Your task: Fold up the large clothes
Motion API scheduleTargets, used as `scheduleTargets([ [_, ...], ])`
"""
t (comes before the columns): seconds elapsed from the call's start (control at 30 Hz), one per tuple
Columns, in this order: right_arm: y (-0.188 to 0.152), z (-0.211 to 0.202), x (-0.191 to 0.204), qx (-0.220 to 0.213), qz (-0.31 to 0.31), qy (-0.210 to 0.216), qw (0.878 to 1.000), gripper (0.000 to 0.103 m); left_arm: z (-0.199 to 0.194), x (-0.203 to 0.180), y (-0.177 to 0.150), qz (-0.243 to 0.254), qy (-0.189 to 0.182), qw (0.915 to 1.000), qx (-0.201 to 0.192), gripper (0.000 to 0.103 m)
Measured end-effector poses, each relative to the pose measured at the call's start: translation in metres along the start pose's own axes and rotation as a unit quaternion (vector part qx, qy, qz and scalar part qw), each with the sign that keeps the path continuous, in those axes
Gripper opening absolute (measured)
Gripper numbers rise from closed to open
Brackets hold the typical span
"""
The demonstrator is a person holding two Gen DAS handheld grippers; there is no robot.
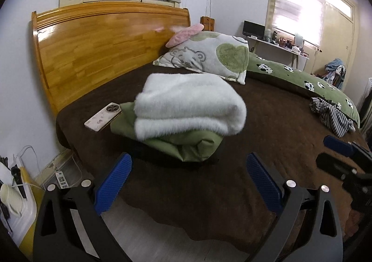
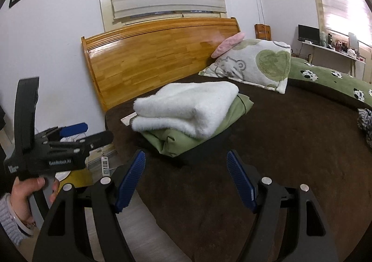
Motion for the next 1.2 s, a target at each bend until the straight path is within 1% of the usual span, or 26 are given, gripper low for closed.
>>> scheduleTargets([
  [0.17, -0.006, -0.001, 0.000, 0.000, -0.002, -0.006, 1.000, 0.073, 0.000, 0.000, -0.008, 0.005, 0.005, 1.0000, 0.000, 0.097],
  [0.43, -0.006, 0.001, -0.004, 0.009, -0.004, -0.012, 1.000, 0.073, 0.007, -0.003, -0.010, 0.023, 0.008, 0.9995, 0.019, 0.097],
  [0.6, 0.002, 0.000, -0.001, 0.013, -0.024, -0.017, 0.999, 0.073, 0.006, -0.006, -0.008, 0.026, 0.013, 0.9994, 0.015, 0.097],
  [0.8, 0.013, -0.004, 0.000, 0.015, -0.041, -0.020, 0.999, 0.073, 0.001, -0.005, 0.001, 0.016, 0.009, 0.9998, 0.003, 0.097],
  [1.2, 0.019, 0.000, -0.003, 0.019, -0.041, -0.013, 0.999, 0.073, 0.002, -0.009, 0.008, 0.016, 0.010, 0.9998, 0.005, 0.097],
])
Point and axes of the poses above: each gripper's, at about its wrist camera, not at the fingertips, and z roughly the way its jaws point, x to its left, y to its top, the point moved 5 cm from there along z, roughly the way its jaws point, and after that the axes turned 9 degrees about x, right-handed, at the moved point
